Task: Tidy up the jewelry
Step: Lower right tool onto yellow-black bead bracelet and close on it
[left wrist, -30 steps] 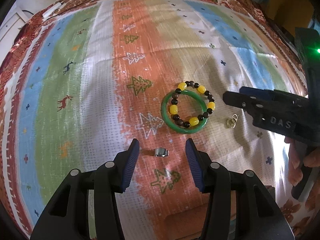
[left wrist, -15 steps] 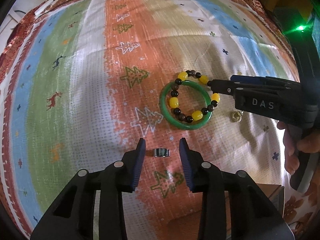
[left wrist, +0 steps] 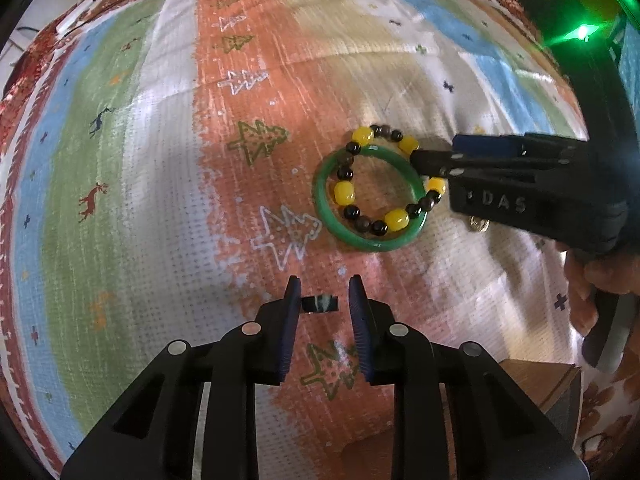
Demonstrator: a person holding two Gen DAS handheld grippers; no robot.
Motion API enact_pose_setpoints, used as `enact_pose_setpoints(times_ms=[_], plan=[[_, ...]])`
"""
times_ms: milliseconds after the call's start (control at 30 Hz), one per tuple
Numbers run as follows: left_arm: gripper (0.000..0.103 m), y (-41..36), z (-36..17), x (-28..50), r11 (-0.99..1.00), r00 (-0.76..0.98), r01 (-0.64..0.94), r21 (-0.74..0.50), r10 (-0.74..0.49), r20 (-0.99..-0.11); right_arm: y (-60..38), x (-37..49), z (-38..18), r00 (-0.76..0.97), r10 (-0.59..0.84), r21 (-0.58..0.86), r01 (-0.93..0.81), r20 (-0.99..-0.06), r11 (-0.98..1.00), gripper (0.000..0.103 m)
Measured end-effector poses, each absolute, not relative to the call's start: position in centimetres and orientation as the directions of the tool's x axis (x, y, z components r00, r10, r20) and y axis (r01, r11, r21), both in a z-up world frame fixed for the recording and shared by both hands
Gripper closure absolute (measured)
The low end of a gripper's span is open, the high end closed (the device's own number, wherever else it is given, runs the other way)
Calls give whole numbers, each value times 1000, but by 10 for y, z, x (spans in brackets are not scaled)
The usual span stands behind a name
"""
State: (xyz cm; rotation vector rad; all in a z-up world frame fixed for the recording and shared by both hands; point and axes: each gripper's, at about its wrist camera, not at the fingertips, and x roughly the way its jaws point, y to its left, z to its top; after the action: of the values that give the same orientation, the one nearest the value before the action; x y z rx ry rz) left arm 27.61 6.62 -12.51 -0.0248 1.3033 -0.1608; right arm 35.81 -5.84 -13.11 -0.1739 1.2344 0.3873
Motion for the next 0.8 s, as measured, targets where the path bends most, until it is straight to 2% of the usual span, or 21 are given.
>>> enact_pose_setpoints(times_ms=[67, 200, 267, 800], plan=[[80, 66, -129, 276, 989, 245, 108, -98, -122, -962, -59, 359, -131, 277, 185, 71, -376, -943, 924, 66], [83, 67, -130, 277, 990, 246, 101, -101, -123, -962, -61, 359, -131, 279, 182, 69, -371, -943, 926, 75], [83, 67, -130, 277, 990, 247, 103, -96, -119, -962, -63, 359, -132, 273, 193, 83, -368, -942, 926, 92], [84, 74, -116, 272, 989, 287, 98, -112, -136, -948, -67, 346, -113, 279, 243, 122, -389, -929, 913, 92]])
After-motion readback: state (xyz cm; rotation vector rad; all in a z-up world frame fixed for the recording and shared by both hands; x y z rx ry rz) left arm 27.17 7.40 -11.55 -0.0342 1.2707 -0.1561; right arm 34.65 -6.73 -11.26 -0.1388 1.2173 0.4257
